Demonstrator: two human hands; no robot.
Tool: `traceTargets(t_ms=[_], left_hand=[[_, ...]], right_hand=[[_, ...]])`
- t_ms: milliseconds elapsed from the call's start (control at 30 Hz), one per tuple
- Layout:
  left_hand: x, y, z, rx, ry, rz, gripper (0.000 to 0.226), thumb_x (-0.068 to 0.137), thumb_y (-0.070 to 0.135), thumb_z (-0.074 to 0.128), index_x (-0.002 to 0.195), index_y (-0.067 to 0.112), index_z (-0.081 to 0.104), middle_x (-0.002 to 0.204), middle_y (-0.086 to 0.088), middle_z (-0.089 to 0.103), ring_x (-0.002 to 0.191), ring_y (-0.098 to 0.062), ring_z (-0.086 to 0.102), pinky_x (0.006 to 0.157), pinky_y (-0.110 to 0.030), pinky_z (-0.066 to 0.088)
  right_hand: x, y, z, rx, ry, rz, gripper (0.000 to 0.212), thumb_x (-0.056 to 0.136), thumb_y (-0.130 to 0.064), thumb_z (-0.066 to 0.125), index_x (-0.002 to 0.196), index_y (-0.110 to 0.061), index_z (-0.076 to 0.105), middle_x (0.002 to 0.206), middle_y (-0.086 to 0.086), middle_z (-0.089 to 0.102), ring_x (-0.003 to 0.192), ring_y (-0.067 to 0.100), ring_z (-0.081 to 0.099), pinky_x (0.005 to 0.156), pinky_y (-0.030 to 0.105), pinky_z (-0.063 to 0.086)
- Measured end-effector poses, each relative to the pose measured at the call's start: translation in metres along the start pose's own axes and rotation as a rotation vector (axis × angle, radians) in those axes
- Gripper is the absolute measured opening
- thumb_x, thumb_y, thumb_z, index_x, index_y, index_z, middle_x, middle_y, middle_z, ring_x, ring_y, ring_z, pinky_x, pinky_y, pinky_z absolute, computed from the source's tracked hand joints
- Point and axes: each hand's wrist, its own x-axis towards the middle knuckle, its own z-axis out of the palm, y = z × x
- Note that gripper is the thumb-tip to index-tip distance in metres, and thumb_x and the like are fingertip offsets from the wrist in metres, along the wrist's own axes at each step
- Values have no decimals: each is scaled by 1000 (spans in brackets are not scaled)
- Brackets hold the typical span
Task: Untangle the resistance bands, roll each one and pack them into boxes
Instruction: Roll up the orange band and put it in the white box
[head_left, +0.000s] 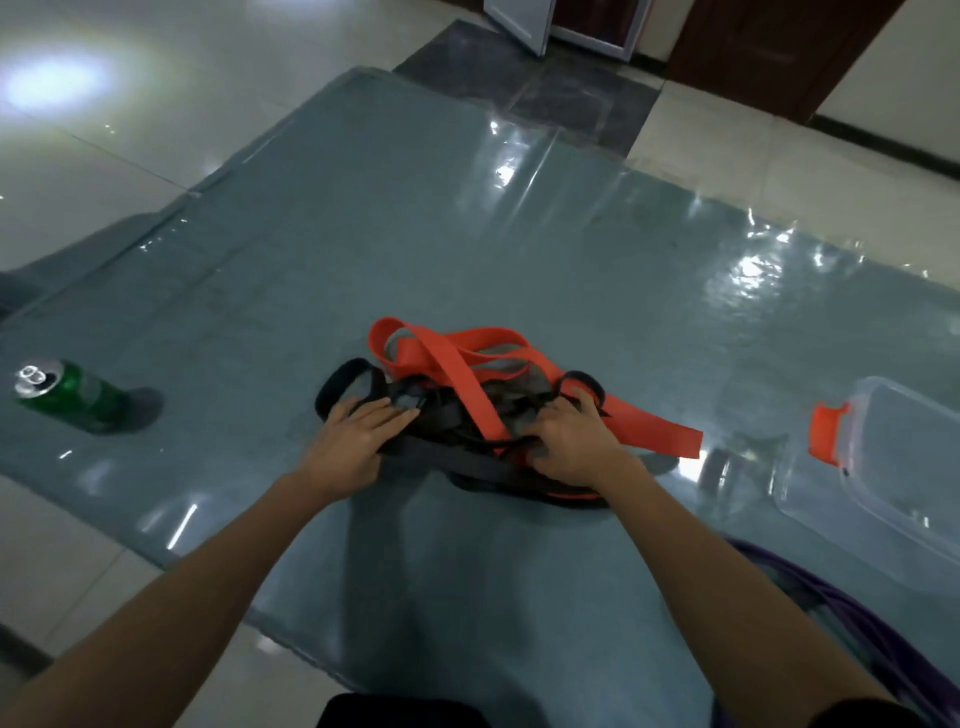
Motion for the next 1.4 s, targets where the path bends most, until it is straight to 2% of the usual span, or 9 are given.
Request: traceTargets(t_ms=[200, 400, 533, 733, 867, 933, 1067, 1167, 1400], left_hand=[[-6, 21, -11, -85, 126, 105, 93, 79, 64, 60, 157, 26, 28, 162, 6, 31, 150, -16, 26, 119, -51, 21], [25, 69, -46, -265, 305, 101, 81, 87, 66, 52, 154, 24, 34, 160, 6, 33, 151, -9, 21, 120, -43, 22], [56, 124, -71, -491, 254, 52, 92, 81, 73, 56, 155, 27, 28, 156, 3, 40, 145, -12, 31, 121, -40, 22], [80, 199, -110, -1001, 380, 25, 68, 76, 45, 79, 134, 31, 49, 125, 13, 63, 118, -1, 59, 100, -25, 48], [72, 237, -122, -1406, 402, -39, 14, 99, 22, 58, 111, 21, 65, 101, -3, 72, 96, -10, 70, 87, -27, 55], [64, 247, -127, -1531, 397, -26, 23, 104, 22, 48, 104, 15, 70, 91, -7, 74, 89, -18, 72, 83, -28, 54], [50, 261, -131, -1378, 310, 53, 17, 103, 12, 53, 89, 15, 63, 72, 2, 68, 69, -11, 67, 70, -21, 52], [47, 252, -110, -1174, 243, -94, 7, 93, 21, 69, 88, 20, 66, 76, -8, 71, 72, -20, 69, 70, -29, 56], [24, 185, -84, -912, 242, -315, 33, 99, 22, 61, 69, 11, 63, 55, -7, 65, 49, -21, 61, 55, -36, 50]], right_hand=[[-22, -2, -1, -84, 122, 47, 16, 83, -24, 65, 96, -25, 74, 95, 3, 69, 100, 27, 61, 96, 45, 34], [-33, 5, -66, 275, 317, 140, 27, 84, -28, 57, 106, -29, 73, 93, 8, 70, 94, 31, 63, 79, 40, 52], [-50, -2, -113, 466, 468, 173, 25, 78, -28, 60, 98, -24, 76, 82, 7, 66, 85, 29, 61, 69, 38, 50], [-96, 4, -174, 585, 727, 263, 15, 78, -16, 69, 64, -16, 64, 57, -3, 49, 56, 17, 46, 55, 35, 38], [-129, 8, -210, 623, 853, 271, 18, 83, -18, 69, 66, -12, 67, 56, 1, 55, 54, 18, 48, 54, 30, 37], [-141, 12, -219, 645, 872, 275, 13, 84, -19, 70, 75, -11, 74, 59, 3, 60, 57, 19, 52, 54, 32, 40], [-159, 16, -226, 637, 870, 276, 9, 84, -18, 70, 79, -13, 75, 60, -4, 58, 56, 13, 50, 53, 29, 38], [-177, 15, -231, 684, 918, 270, 8, 87, -19, 70, 83, -20, 77, 62, -6, 60, 58, 13, 52, 52, 26, 36], [-216, 41, -223, 830, 963, 342, 7, 89, -25, 71, 89, -27, 79, 63, -7, 64, 55, 9, 51, 53, 31, 40]])
